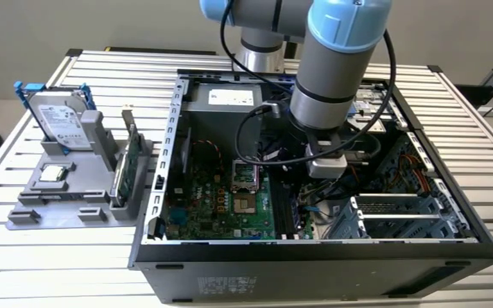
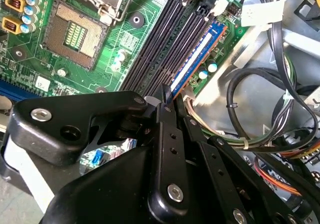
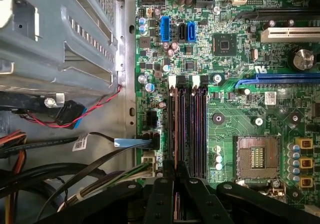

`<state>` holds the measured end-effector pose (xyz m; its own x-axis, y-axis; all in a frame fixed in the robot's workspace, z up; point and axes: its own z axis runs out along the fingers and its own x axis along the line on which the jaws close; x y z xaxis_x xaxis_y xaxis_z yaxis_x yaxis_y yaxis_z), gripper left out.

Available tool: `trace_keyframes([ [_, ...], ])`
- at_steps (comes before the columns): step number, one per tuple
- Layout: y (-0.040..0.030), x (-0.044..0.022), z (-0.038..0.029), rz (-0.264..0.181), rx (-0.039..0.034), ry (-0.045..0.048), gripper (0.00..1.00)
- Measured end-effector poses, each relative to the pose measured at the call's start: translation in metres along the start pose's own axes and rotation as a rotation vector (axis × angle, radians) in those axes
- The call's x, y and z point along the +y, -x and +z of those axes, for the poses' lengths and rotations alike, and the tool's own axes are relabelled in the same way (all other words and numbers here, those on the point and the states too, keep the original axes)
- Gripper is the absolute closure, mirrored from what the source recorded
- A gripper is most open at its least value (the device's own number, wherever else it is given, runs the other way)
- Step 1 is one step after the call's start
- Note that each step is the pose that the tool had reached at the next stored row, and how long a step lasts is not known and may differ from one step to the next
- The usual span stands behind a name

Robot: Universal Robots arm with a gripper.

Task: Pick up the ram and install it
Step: 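Insert the ram into the slot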

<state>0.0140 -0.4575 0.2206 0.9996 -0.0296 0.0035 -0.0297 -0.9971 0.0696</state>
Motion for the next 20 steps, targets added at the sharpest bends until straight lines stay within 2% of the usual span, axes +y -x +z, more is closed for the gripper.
trace_keyframes([
  [20, 0.0008, -0.0004, 0.0043, -0.021, 0.0016, -0.0004, 1.00],
])
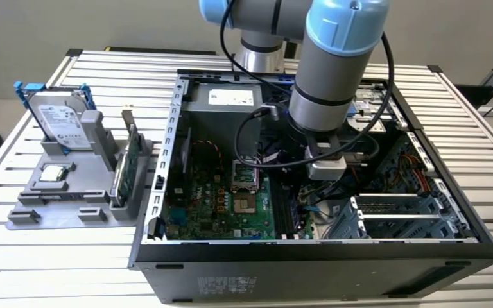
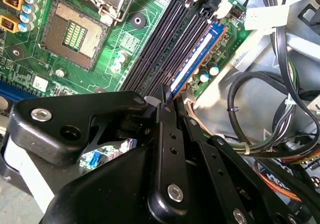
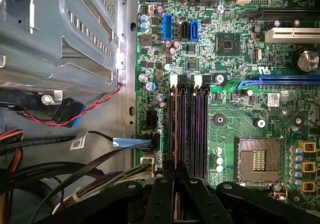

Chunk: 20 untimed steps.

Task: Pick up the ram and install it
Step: 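Insert the ram into the slot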

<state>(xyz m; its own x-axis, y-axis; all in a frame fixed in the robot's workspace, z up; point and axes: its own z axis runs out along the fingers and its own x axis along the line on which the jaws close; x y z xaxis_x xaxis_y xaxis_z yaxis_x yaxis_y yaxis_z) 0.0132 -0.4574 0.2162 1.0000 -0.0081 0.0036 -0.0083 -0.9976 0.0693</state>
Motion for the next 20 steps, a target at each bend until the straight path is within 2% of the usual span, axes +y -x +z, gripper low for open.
trace_keyframes([
  [4, 0.0001, 0.0000, 0.0022, -0.002, 0.0001, 0.0003, 1.00],
  [20, 0.0001, -0.0002, 0.0034, -0.003, 0.0002, -0.0001, 1.00],
])
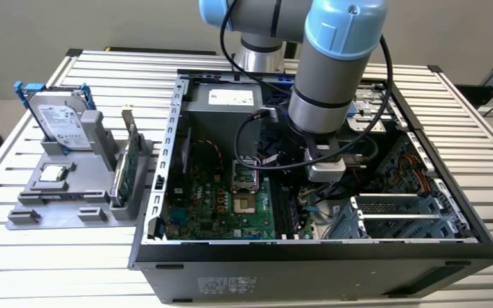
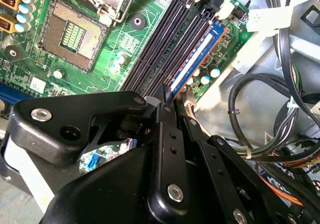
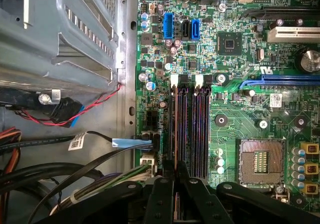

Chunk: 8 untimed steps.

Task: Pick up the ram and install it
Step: 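Insert the ram into the slot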

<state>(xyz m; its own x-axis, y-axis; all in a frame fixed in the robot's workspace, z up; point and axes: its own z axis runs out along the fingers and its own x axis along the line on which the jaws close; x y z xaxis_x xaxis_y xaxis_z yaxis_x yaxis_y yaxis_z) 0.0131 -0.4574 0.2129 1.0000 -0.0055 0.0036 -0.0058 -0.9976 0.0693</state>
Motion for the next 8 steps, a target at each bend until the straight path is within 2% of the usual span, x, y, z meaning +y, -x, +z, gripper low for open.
trace_keyframes([
  [8, 0.0000, -0.0001, 0.0024, 0.000, -0.0002, 0.0005, 1.00],
])
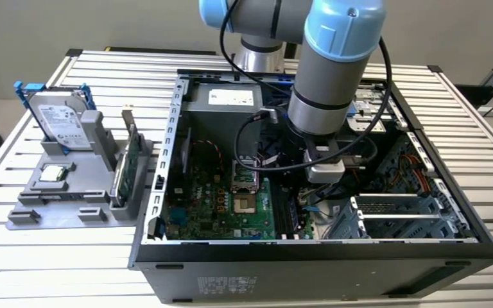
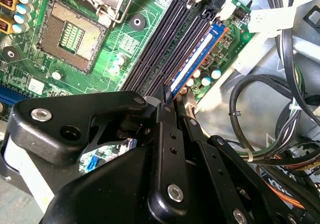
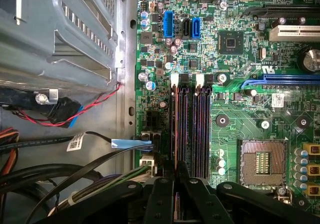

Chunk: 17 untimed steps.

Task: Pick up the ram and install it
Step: 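Insert the ram into the slot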

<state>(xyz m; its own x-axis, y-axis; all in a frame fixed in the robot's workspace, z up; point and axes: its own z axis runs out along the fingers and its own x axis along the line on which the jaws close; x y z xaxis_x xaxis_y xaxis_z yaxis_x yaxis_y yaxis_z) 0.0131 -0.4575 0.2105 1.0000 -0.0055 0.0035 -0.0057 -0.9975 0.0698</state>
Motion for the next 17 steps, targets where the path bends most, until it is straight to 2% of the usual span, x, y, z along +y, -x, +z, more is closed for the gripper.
trace_keyframes([
  [6, 0.0000, 0.0000, 0.0002, 0.000, 0.0000, -0.0002, 1.00],
  [7, 0.0000, -0.0001, 0.0002, 0.000, 0.0001, -0.0003, 0.00],
  [15, 0.0000, -0.0001, 0.0001, 0.000, 0.0001, -0.0002, 0.00],
  [17, 0.0000, 0.0002, -0.0043, 0.000, 0.0001, -0.0003, 0.00],
])
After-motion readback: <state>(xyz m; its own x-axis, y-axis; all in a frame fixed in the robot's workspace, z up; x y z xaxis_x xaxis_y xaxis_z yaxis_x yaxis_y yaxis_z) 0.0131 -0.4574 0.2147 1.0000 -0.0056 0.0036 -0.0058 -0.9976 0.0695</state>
